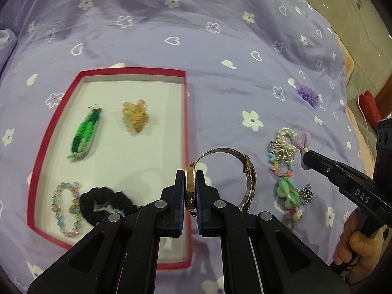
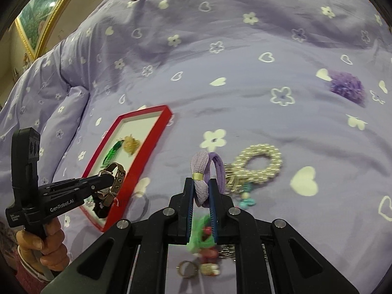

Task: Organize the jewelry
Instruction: 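Carry watch and hair tie into the tray and open both tools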

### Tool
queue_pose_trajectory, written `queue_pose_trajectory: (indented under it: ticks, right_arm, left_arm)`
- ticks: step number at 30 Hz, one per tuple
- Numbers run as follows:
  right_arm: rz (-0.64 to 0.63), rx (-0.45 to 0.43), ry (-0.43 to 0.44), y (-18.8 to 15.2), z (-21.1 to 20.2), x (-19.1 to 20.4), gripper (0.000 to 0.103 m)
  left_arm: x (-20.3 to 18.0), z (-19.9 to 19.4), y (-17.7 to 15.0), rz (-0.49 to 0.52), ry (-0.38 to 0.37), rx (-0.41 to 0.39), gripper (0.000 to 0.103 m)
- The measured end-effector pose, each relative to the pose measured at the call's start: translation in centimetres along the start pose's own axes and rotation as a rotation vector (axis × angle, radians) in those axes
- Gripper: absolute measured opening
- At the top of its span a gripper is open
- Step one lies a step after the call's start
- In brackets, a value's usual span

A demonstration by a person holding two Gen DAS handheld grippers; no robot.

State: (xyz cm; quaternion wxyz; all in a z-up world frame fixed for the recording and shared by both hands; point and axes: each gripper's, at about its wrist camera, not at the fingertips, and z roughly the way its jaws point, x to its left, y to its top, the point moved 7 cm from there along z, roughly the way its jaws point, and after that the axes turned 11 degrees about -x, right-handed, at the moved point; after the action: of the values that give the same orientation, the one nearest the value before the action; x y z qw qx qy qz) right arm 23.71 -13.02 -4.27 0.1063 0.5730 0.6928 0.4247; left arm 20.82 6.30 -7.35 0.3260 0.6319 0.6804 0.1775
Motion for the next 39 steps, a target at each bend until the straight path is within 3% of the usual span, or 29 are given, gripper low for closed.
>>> queue_pose_trajectory:
  ticks: [24,39]
  right_arm:
    - [-0.131,0.073,0.187,-1.4,5.0,12.7,0.012]
    - [-0.23,0.179,0.201,-1.9,11.8,17.0,0.012]
  left_arm:
    - [11.5,-2.8,-0.6,-0.126,0.138,-0.038,0.007]
    - [16.5,1.8,0.6,-0.129,0.223,0.021,0.007]
